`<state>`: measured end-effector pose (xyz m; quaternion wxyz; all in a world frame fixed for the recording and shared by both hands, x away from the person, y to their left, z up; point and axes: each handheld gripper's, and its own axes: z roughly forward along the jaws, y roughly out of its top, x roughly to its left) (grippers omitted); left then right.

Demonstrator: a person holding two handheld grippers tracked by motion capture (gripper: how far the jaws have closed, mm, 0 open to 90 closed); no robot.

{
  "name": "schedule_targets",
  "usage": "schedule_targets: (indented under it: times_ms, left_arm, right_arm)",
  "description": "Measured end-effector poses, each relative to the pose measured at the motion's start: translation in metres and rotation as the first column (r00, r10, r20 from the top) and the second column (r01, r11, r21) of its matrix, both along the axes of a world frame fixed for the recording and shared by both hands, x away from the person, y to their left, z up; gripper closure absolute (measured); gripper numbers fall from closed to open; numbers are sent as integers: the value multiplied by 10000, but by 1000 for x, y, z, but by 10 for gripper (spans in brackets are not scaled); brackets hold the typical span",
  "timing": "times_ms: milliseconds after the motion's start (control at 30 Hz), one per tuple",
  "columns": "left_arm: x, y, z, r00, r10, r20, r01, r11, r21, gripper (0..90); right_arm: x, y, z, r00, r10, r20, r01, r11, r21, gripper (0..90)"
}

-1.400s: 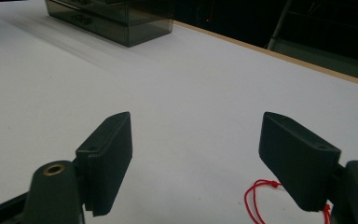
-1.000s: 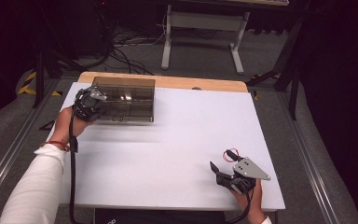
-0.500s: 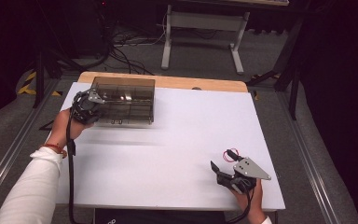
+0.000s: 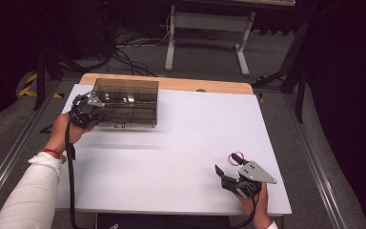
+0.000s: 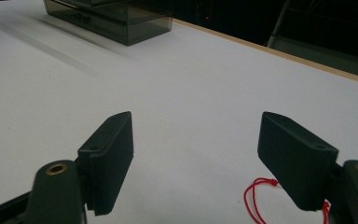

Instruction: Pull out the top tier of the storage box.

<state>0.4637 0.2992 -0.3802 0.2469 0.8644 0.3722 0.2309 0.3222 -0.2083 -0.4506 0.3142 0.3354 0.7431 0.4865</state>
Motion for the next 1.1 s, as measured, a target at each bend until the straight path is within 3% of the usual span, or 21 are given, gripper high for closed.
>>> schedule_targets:
  times_ms: [400, 1100]
  left_arm:
    - [-4, 10, -1, 10000, 90, -28, -90, 9999, -113, 898]
    - [-10, 11, -1, 10000, -74, 0, 74, 10000, -6, 899]
  right_arm:
    - [0, 0, 0, 10000, 15, -62, -15, 10000, -9, 287]
    - [1, -2, 0, 9999, -13, -114, 13, 10000, -3, 293]
